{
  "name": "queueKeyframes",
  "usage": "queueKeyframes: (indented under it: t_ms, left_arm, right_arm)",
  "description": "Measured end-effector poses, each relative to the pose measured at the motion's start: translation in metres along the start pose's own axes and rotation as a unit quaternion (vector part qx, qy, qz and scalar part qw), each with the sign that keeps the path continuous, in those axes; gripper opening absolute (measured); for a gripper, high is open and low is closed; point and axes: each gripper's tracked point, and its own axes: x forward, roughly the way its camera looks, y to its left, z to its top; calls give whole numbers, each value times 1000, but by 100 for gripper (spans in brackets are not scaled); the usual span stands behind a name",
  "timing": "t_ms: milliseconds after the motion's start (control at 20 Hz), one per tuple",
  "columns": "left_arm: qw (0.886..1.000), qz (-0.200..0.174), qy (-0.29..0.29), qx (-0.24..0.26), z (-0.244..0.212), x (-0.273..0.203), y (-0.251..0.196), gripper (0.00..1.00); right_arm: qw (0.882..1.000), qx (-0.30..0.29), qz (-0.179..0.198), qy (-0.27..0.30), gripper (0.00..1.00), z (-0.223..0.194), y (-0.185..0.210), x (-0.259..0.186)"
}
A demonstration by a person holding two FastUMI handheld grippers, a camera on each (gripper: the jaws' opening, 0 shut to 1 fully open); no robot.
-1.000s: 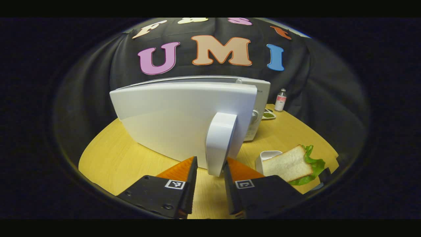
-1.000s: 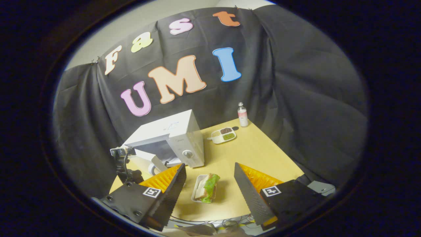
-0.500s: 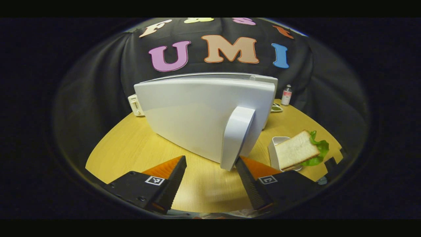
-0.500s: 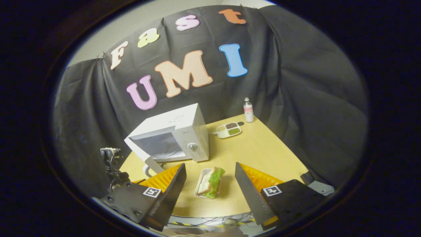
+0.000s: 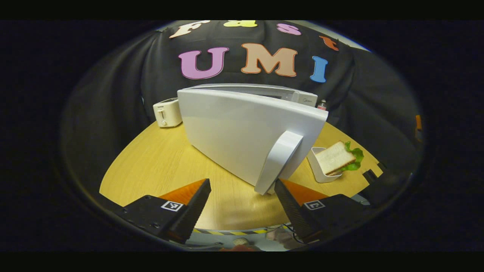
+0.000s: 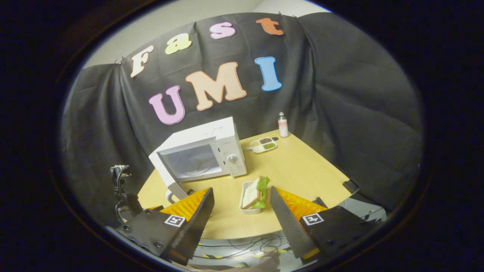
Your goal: Open the microwave oven with the left hand, put the food in, and close the microwave oven.
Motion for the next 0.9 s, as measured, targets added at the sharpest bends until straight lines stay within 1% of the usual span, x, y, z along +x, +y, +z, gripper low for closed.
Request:
queueKeyframes:
  t_ms: [50,100,150,400,700,900]
  left_arm:
    - [1000,-1,1,-2,-3,-7,10,100]
    - [1000,0,1,-4,-5,-13,19,100]
    - [1000,3,0,-6,-9,-21,28,100]
    - [999,31,-10,-20,-23,-48,84,100]
    - [995,90,-22,-26,-30,-77,156,100]
    - [989,140,-22,-38,-37,-90,206,99]
  right_arm:
    - [1000,-4,-6,4,92,-8,3,-8]
    - [1000,-4,-10,8,96,-16,7,-15]
    - [1000,-1,-11,11,92,-22,13,-22]
    - [1000,-4,-10,7,92,-40,35,-42]
    - [1000,-15,-5,-6,92,-38,56,-51]
    - [1000,-25,-3,-9,92,-35,63,-50]
